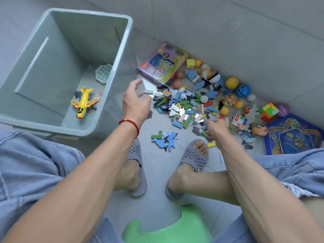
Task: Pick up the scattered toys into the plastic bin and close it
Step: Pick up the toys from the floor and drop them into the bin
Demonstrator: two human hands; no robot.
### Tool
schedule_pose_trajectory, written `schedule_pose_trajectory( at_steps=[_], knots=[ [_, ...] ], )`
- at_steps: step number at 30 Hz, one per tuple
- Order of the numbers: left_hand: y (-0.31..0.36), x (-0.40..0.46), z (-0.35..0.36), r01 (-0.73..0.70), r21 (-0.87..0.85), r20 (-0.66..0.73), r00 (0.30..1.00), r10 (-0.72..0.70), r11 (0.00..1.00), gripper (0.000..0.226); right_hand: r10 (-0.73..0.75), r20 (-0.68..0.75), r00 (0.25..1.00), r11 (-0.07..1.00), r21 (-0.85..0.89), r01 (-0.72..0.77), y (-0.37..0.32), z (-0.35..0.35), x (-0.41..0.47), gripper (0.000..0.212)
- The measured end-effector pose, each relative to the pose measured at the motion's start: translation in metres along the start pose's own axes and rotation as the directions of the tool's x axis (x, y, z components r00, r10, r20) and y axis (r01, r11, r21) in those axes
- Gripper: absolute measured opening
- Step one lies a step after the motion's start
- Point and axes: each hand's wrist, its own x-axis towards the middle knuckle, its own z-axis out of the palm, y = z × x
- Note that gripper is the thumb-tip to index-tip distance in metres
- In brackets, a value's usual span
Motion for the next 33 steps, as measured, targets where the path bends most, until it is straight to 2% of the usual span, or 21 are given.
schedule_pose_trajectory(
  at_steps=[2, 3, 6, 8, 11, 14, 16, 19, 21, 23, 24, 26, 27, 28, 30, 31, 32, 33],
  knots=[
    [0.0, -0.01, 0.03, -0.023, 0.067, 0.197, 0.98, 0.009, 0.998, 0.059, 0.072, -0.166, 0.984, 0.987, -0.132, -0.094, 0.027, -0.014, 0.022, 0.018],
    [0.0, -0.014, 0.043, -0.048, 0.109, 0.283, 0.959, 0.016, 0.993, 0.059, 0.1, -0.244, 0.965, 0.972, -0.183, -0.147, 0.039, -0.021, 0.033, 0.03],
    [0.0, -0.02, 0.076, -0.118, 0.201, 0.455, 0.89, 0.014, 0.972, 0.057, 0.141, -0.368, 0.919, 0.931, -0.267, -0.25, 0.054, -0.042, 0.054, 0.059],
    [-0.001, -0.02, 0.093, -0.135, 0.232, 0.501, 0.865, 0.001, 0.963, 0.055, 0.085, -0.39, 0.917, 0.92, -0.323, -0.222, 0.054, -0.054, 0.071, 0.066],
    [-0.004, -0.016, 0.107, -0.147, 0.27, 0.526, 0.851, -0.017, 0.952, 0.049, -0.08, -0.356, 0.931, 0.894, -0.439, -0.091, 0.05, -0.063, 0.101, 0.073],
    [-0.009, -0.012, 0.11, -0.156, 0.298, 0.549, 0.835, -0.035, 0.942, 0.044, -0.094, -0.312, 0.946, 0.875, -0.479, -0.071, 0.051, -0.06, 0.126, 0.067],
    [-0.01, -0.01, 0.111, -0.158, 0.321, 0.555, 0.83, -0.05, 0.934, 0.041, -0.058, -0.366, 0.929, 0.903, -0.416, -0.108, 0.051, -0.054, 0.133, 0.061],
    [-0.012, -0.007, 0.121, -0.118, 0.327, 0.552, 0.829, -0.089, 0.938, 0.038, 0.058, -0.519, 0.853, 0.978, -0.143, -0.153, 0.041, -0.047, 0.122, 0.058],
    [-0.008, -0.01, 0.138, -0.018, 0.267, 0.534, 0.835, -0.132, 0.964, 0.031, 0.062, -0.524, 0.85, 0.995, 0.098, -0.013, 0.027, -0.042, 0.1, 0.051],
    [0.0, -0.019, 0.162, 0.2, 0.13, 0.551, 0.8, -0.238, 0.971, 0.03, -0.058, -0.331, 0.942, 0.906, 0.379, 0.189, 0.012, -0.038, 0.075, 0.032],
    [0.005, -0.025, 0.173, 0.336, 0.057, 0.597, 0.743, -0.302, 0.94, 0.037, -0.149, -0.182, 0.972, 0.855, 0.47, 0.219, 0.007, -0.038, 0.064, 0.027],
    [0.009, -0.037, 0.19, 0.553, -0.112, 0.696, 0.637, -0.333, 0.826, 0.052, -0.28, 0.052, 0.959, 0.818, 0.535, 0.21, -0.001, -0.039, 0.05, 0.032],
    [0.006, -0.041, 0.195, 0.601, -0.186, 0.707, 0.631, -0.319, 0.777, 0.056, -0.296, 0.068, 0.953, 0.826, 0.52, 0.219, -0.002, -0.042, 0.048, 0.036],
    [0.002, -0.042, 0.197, 0.61, -0.226, 0.689, 0.651, -0.318, 0.759, 0.055, -0.281, 0.013, 0.96, 0.846, 0.476, 0.241, -0.005, -0.046, 0.048, 0.039],
    [-0.003, -0.042, 0.187, 0.572, -0.202, 0.623, 0.701, -0.346, 0.795, 0.052, -0.244, -0.253, 0.936, 0.933, 0.201, 0.298, 0.003, -0.063, 0.063, 0.031],
    [-0.005, -0.042, 0.18, 0.547, -0.167, 0.606, 0.714, -0.352, 0.821, 0.051, -0.237, -0.403, 0.884, 0.968, -0.016, 0.252, 0.014, -0.076, 0.077, 0.024],
    [-0.009, -0.038, 0.172, 0.523, -0.137, 0.598, 0.721, -0.351, 0.841, 0.049, -0.212, -0.512, 0.833, 0.972, -0.195, 0.128, 0.028, -0.092, 0.091, 0.023],
    [-0.012, -0.034, 0.162, 0.502, -0.122, 0.589, 0.731, -0.345, 0.856, 0.048, -0.159, -0.552, 0.819, 0.957, -0.291, -0.01, 0.044, -0.106, 0.107, 0.029]
  ],
)
